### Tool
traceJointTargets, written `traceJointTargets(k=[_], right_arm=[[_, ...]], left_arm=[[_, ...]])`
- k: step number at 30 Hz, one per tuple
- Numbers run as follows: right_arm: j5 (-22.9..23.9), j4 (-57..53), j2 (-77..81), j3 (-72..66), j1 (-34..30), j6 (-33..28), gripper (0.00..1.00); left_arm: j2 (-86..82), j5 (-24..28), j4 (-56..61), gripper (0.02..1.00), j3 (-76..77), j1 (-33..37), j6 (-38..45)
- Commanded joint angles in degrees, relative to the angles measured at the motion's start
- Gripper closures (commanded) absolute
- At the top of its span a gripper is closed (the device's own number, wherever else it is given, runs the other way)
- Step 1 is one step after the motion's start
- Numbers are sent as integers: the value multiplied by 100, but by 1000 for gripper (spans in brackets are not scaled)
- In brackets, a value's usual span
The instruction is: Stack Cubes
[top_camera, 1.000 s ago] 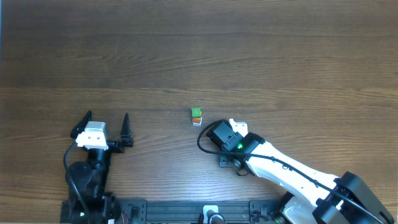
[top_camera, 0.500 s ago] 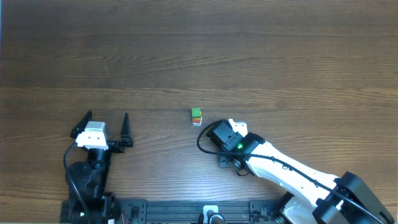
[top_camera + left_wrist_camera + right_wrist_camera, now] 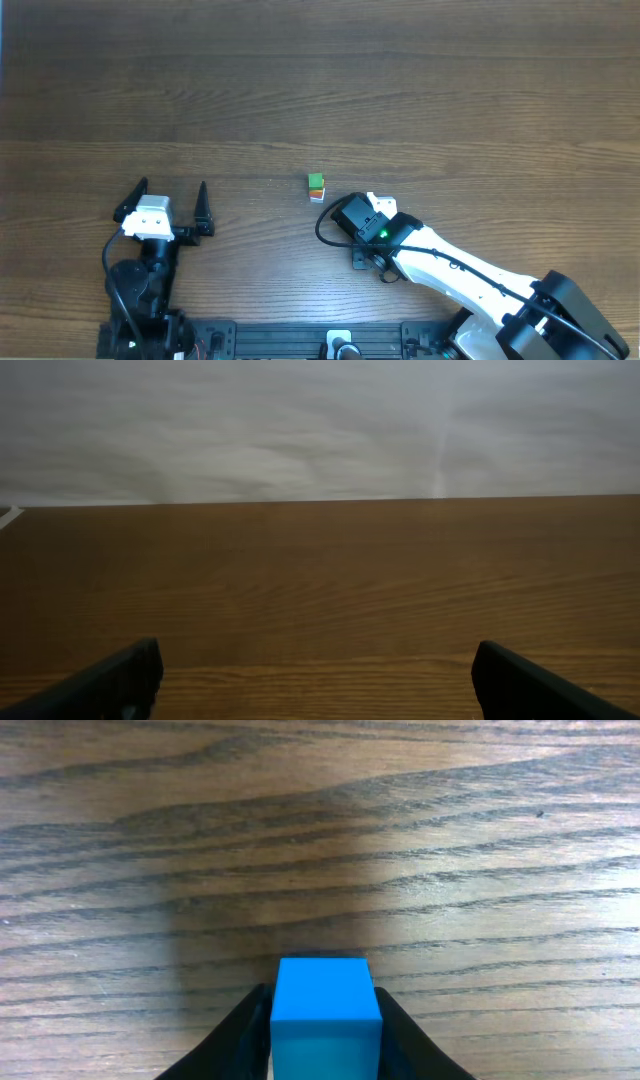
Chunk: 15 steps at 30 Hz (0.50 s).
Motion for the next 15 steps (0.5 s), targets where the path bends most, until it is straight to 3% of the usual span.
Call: traceJointTargets(k=[1, 8, 15], right_arm=[[52, 15, 37, -61, -31, 13, 744], [52, 42, 37, -59, -31, 15, 897], [48, 31, 35, 55, -31, 0, 976]], left_arm=[[-35, 55, 0, 18, -33, -22, 101], [-35, 55, 0, 18, -33, -22, 101], [-35, 55, 0, 18, -33, -22, 101]])
